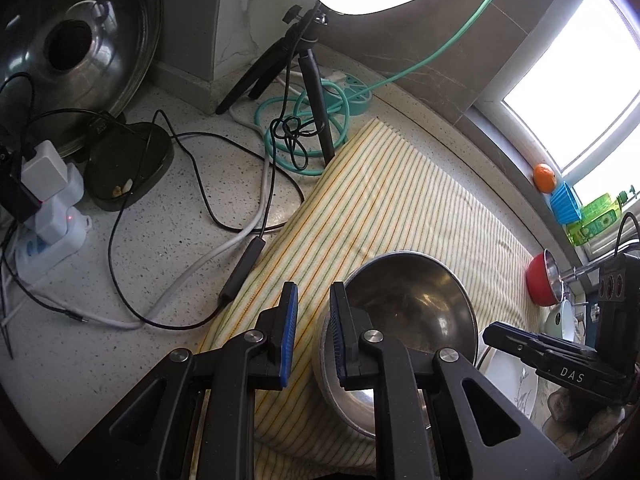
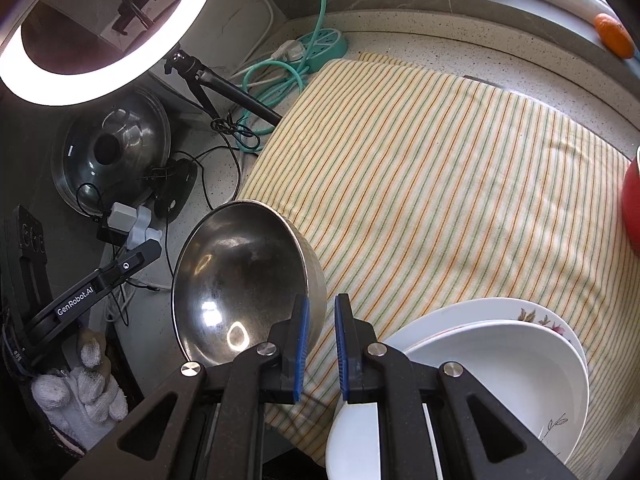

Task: Organize plates and bowls
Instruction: 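Lower the large steel bowl with both tools onto the towel beside the plates, then open both tools and release the large steel bowl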

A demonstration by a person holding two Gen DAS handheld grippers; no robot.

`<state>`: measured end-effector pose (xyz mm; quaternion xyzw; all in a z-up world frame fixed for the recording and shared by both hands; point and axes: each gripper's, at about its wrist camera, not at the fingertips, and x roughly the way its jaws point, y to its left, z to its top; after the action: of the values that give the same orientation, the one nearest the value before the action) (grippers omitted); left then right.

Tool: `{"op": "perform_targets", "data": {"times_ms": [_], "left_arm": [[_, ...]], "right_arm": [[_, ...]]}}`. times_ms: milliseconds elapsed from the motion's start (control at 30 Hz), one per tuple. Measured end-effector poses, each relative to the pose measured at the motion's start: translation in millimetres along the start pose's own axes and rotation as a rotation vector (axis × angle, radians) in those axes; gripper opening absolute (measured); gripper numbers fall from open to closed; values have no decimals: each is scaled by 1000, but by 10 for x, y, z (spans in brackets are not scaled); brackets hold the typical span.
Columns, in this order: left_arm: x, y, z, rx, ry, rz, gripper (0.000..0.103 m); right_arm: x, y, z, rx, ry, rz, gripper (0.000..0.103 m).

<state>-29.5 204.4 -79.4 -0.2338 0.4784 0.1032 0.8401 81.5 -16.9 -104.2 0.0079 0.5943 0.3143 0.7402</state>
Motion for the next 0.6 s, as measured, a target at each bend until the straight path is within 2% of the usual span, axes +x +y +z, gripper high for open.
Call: {"op": "perform_targets", "data": {"times_ms": [233,600], "left_arm": [[-81,-178,-11,43,-12,-51,13],[-47,-603,-27,151,28,-176,13]], "right_arm": [[-241,-98,-77,29,-86,-40,15],[-763,-533,-353,206,-245,-111,19]]}}
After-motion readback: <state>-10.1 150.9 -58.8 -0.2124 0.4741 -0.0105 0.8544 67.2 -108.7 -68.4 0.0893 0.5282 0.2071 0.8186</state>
